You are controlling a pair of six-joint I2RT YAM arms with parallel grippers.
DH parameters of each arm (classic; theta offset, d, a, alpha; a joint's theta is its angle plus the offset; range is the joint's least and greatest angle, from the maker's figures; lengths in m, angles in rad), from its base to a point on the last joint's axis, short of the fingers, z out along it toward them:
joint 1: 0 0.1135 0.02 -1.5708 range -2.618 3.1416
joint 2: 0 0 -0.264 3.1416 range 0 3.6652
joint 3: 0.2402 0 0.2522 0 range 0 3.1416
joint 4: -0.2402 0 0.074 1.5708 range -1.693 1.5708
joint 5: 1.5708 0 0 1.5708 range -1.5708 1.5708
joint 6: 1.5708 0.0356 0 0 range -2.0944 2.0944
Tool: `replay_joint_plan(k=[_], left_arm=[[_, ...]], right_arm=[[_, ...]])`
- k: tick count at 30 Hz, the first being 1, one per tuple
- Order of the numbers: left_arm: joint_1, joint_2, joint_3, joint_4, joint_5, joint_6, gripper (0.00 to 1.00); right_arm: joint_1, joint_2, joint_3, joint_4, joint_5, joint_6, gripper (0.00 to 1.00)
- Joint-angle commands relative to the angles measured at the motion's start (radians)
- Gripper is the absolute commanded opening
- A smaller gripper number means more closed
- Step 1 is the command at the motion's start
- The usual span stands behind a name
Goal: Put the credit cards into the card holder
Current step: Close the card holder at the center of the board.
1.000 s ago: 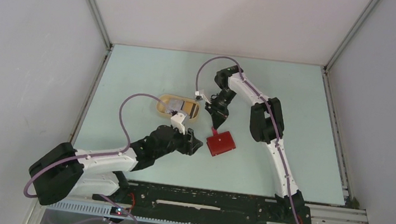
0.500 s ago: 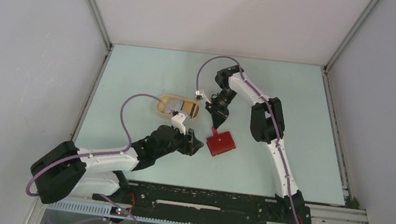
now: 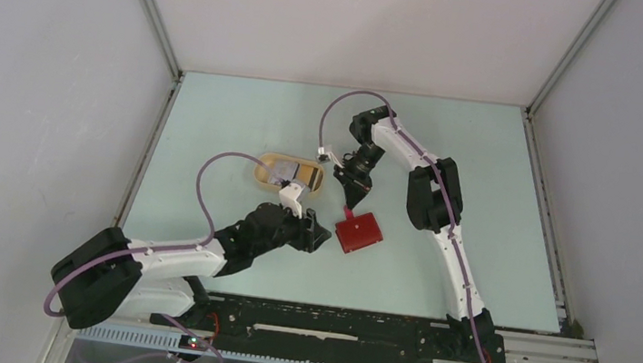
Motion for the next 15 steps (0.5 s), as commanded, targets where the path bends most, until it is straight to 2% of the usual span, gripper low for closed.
replay_joint_plan(k=[1, 15], left_arm=[[0.006, 0.013, -0.013, 0.043, 0.021, -0.011, 0.59], [0.005, 0.026, -0.009, 0.053, 0.029, -0.013, 0.59]], right_arm=[[-0.005, -0.077, -0.004, -0.045, -0.014, -0.019, 0.21], [-0.012, -0.091, 0.000, -0.045, -0.014, -0.013, 0.25]])
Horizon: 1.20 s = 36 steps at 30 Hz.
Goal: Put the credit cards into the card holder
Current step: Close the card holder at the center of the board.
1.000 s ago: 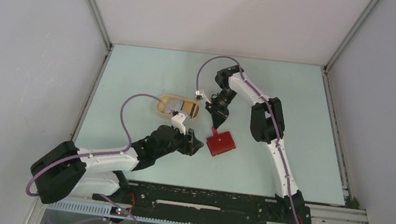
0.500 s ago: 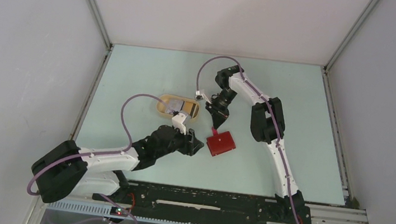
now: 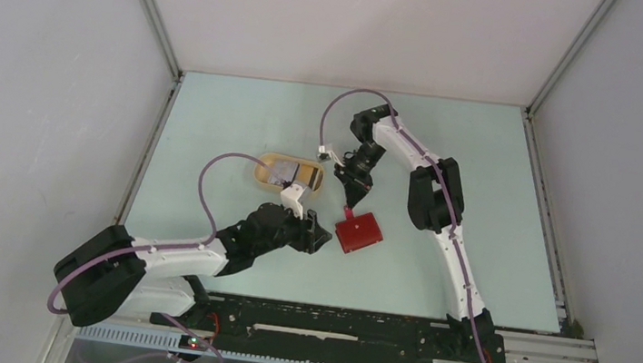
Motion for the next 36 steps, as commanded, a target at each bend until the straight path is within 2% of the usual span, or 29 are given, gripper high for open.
replay_joint_plan(k=[1, 9, 15, 19, 22, 29, 36], left_arm=[[0.005, 0.004, -0.008, 0.048, 0.010, -0.006, 0.58], [0.006, 0.007, -0.006, 0.048, 0.010, -0.007, 0.58], [0.006, 0.013, -0.003, 0.050, 0.010, -0.007, 0.58], [0.005, 0.026, -0.001, 0.063, 0.047, -0.010, 0.58], [0.006, 0.057, 0.008, 0.103, 0.084, -0.028, 0.57], [0.006, 0.199, 0.066, 0.235, 0.187, -0.122, 0.38], [0.006, 0.325, 0.132, 0.347, 0.244, -0.215, 0.31]], right_arm=[[-0.006, -0.081, 0.001, -0.045, -0.015, -0.012, 0.25], [-0.006, -0.079, -0.007, -0.045, -0.013, -0.014, 0.21], [-0.006, -0.082, -0.018, -0.045, -0.011, -0.017, 0.06], [-0.007, -0.097, -0.021, -0.045, -0.014, -0.016, 0.00], [-0.010, -0.124, -0.036, -0.045, -0.024, -0.016, 0.00], [-0.020, -0.224, -0.144, -0.044, -0.075, -0.029, 0.00], [-0.015, -0.349, -0.354, 0.113, -0.078, 0.002, 0.00]])
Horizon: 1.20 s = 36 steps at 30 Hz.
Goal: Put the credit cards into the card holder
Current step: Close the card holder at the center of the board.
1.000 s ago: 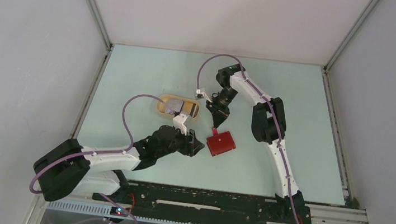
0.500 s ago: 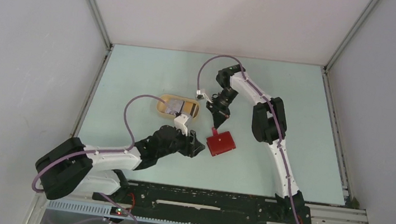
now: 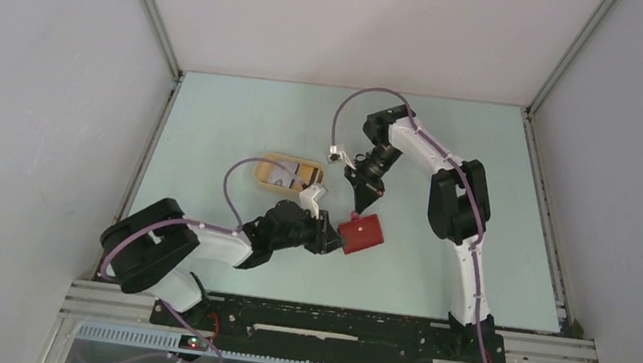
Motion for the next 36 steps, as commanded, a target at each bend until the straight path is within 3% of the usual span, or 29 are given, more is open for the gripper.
replay_joint_plan(k=[1, 11, 21, 36], left_arm=[[0.004, 0.054, 0.092, 0.142, 0.059, -0.083, 0.31], [0.004, 0.140, 0.145, 0.124, -0.006, -0.113, 0.29], [0.026, 0.278, 0.199, -0.009, -0.110, -0.127, 0.01], [0.026, 0.272, 0.191, -0.065, -0.115, -0.136, 0.00]], right_arm=[[0.001, -0.106, -0.093, 0.109, -0.022, 0.019, 0.00], [0.002, -0.139, -0.176, 0.228, 0.006, 0.067, 0.00], [0.002, -0.209, -0.276, 0.302, 0.032, 0.035, 0.00], [0.038, -0.383, -0.527, 0.521, 0.164, -0.032, 0.00]])
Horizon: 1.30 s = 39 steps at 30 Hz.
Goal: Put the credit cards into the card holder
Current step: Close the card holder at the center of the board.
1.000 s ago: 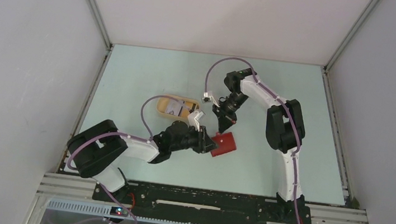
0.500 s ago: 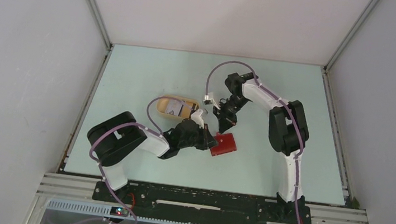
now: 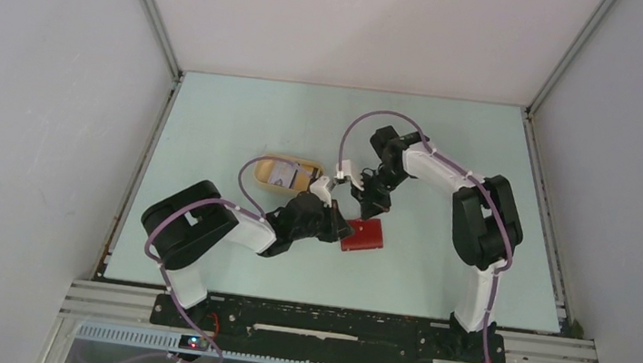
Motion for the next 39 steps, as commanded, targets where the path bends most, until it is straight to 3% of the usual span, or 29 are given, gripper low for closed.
replay_joint_plan(k=[1, 39], left_arm=[[0.009, 0.008, 0.005, -0.091, -0.053, 0.011, 0.00], [0.013, 0.027, -0.045, 0.015, -0.016, -0.036, 0.00]], right_arm=[[0.013, -0.083, -0.044, 0.056, 0.064, -0.031, 0.00], [0.095, -0.233, -0.324, 0.292, 0.173, -0.045, 0.00]])
